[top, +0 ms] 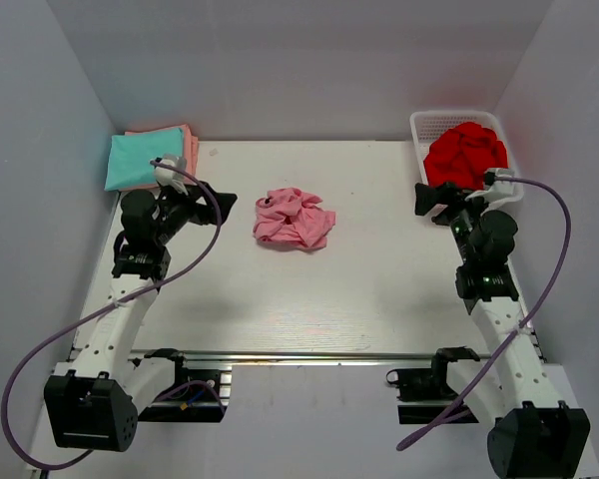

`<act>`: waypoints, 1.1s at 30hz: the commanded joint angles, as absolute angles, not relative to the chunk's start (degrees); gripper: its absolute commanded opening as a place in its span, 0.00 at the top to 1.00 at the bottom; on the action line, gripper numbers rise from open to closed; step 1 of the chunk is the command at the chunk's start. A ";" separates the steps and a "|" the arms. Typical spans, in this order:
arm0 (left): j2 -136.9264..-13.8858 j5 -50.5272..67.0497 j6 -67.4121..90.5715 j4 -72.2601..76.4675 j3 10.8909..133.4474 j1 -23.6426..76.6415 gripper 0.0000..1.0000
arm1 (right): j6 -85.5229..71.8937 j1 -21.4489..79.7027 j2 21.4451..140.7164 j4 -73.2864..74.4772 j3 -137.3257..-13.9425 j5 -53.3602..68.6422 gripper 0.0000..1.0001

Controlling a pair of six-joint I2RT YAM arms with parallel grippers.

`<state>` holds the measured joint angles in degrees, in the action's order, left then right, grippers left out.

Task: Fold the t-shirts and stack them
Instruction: Flatten out the tshirt

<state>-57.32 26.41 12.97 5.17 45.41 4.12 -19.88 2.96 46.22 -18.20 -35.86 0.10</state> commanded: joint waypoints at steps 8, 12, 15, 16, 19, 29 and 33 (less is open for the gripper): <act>-67.49 36.11 15.13 9.14 44.20 4.56 0.00 | -14.51 3.16 62.99 -9.59 -49.81 18.35 0.10; -73.64 38.32 11.17 7.38 44.74 5.10 0.00 | -14.50 3.69 70.55 -9.66 -53.17 27.14 0.10; -78.39 38.32 8.97 5.11 45.26 6.67 0.00 | -13.80 5.27 76.36 -8.27 -57.03 28.30 0.10; -79.53 37.62 8.44 4.58 45.87 7.20 0.00 | -13.54 6.32 77.59 -8.26 -58.69 28.30 0.10; -83.91 35.52 7.04 4.05 47.28 10.10 0.00 | -12.13 9.13 84.54 -5.90 -64.41 28.30 0.10; -96.50 26.20 5.27 -1.49 51.42 16.61 0.05 | -8.35 19.06 109.15 7.27 -86.12 25.49 0.10; -99.66 21.90 7.02 -2.72 54.57 16.61 0.11 | -5.55 21.79 116.45 8.00 -93.14 22.17 0.10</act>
<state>-99.74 26.87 6.39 -0.89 51.05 16.69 -8.71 20.08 114.61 5.13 -87.70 24.99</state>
